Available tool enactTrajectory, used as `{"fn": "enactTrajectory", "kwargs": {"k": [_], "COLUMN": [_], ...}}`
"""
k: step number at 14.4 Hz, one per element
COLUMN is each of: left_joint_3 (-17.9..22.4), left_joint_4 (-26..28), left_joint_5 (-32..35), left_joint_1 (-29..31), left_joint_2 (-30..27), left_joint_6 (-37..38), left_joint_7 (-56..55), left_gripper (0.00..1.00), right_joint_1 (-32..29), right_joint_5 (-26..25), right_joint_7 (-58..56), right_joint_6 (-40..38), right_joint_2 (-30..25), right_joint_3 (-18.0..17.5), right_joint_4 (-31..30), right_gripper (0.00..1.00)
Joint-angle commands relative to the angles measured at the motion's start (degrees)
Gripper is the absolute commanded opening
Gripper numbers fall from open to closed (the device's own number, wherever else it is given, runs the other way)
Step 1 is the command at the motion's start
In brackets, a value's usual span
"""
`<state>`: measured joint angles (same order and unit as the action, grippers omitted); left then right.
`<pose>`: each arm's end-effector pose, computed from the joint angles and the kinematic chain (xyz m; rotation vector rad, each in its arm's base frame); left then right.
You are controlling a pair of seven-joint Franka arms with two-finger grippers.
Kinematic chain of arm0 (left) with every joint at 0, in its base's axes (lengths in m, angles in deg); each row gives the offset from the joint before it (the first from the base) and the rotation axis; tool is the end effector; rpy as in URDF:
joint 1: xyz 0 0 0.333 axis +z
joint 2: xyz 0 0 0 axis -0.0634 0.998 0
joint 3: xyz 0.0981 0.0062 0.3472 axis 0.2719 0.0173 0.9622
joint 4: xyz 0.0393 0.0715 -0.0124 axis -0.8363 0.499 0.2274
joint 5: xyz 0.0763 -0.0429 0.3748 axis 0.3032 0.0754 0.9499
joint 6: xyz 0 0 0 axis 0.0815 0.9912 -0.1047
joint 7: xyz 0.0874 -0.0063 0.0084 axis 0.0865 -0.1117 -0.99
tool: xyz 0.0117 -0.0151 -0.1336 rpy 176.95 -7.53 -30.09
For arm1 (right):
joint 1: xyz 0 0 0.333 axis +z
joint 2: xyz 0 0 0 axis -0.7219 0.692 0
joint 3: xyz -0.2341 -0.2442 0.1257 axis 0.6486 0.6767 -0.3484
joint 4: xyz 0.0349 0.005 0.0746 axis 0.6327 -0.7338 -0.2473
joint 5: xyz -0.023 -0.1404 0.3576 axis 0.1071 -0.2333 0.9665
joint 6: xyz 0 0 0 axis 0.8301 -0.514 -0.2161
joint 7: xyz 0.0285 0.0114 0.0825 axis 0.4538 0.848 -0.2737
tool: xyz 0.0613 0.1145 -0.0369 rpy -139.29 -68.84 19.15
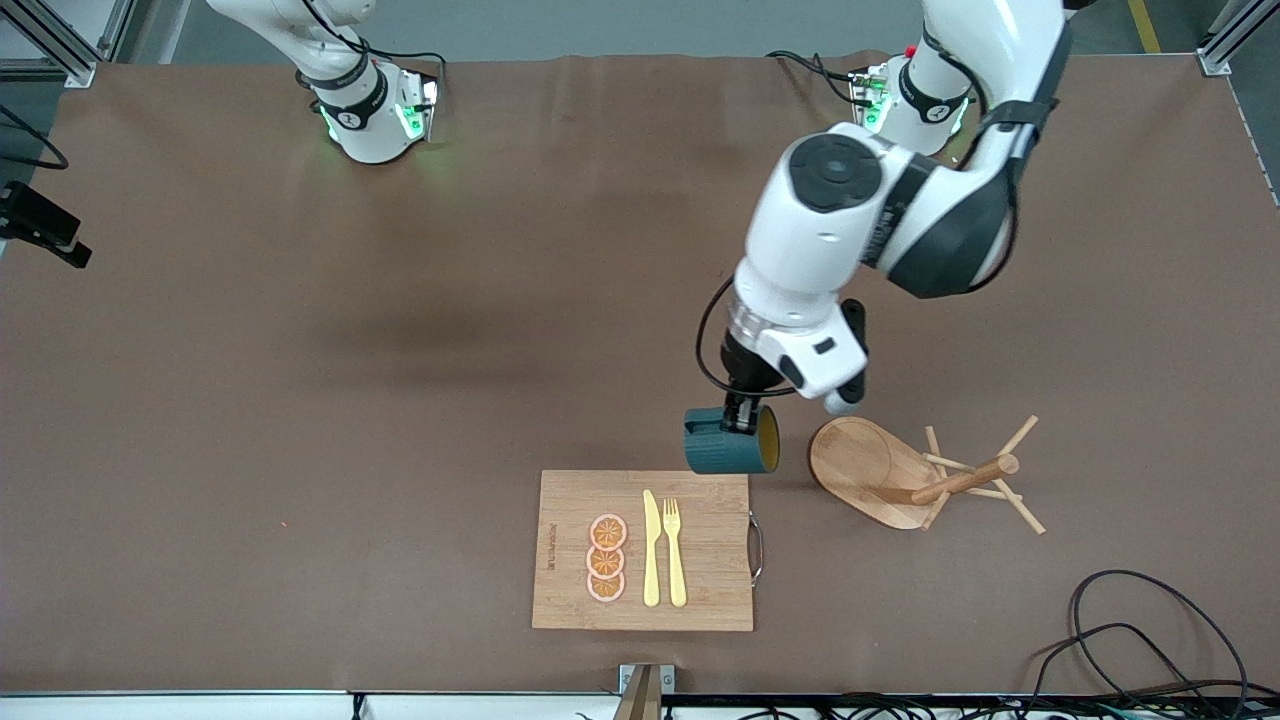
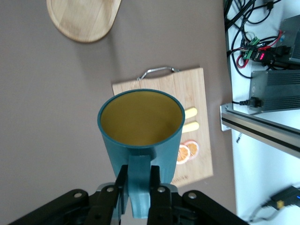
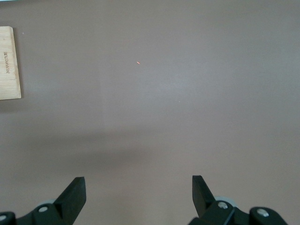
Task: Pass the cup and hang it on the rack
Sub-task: 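Lift the mug with the left gripper toward the wooden rack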
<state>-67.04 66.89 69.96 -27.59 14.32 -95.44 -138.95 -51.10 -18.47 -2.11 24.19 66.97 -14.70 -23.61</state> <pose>0.6490 -0.3962 0.5156 2.1787 1.8156 0.0885 0.5290 -0.0542 0.6784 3.1099 -0.1253 0.1049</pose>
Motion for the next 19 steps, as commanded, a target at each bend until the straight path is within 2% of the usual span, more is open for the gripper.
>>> {"fn": "enactTrajectory", "kwargs": {"k": [1, 3, 5, 8, 14, 19], "left_joint_3": [-0.51, -0.25, -0.25, -0.25, -0.25, -0.25], "left_joint_4": [0.72, 0.89, 0.98, 1.77, 1.68, 1.77], "left_joint_5": [-9.72, -17.90, -22.57, -33.28, -42.88, -47.20], "left_joint_1": [4.34, 6.99, 9.62, 15.24, 24.64, 30.54], "left_joint_2": [-2.70, -2.71, -2.01, -1.21, -1.30, 0.28], "left_joint_6": [0.01, 0.01, 0.45, 3.24, 20.37, 23.83], "left_joint_7": [4.60, 7.33, 8.39, 16.89, 34.47, 42.31], "left_gripper": [0.00, 0.00, 0.00, 0.00, 0.00, 0.00], "right_joint_1": [-0.65, -0.65, -0.65, -0.65, -0.65, -0.65], "right_joint_5": [-0.29, -0.29, -0.29, -0.29, -0.29, -0.29], "right_joint_7": [-0.75, -0.75, -0.75, -0.75, -0.75, -0.75], "right_joint_6": [0.51, 0.60, 0.60, 0.60, 0.60, 0.78], "right_joint_2": [-0.52, -0.52, -0.52, -0.52, -0.52, -0.52], "right_joint_3": [-0.42, -0.42, -0.42, -0.42, -0.33, -0.42], "right_joint_4": [-0.76, -0.76, -0.76, -0.76, -0.85, -1.20], "right_gripper": [1.00, 1.00, 1.00, 1.00, 1.00, 1.00]}}
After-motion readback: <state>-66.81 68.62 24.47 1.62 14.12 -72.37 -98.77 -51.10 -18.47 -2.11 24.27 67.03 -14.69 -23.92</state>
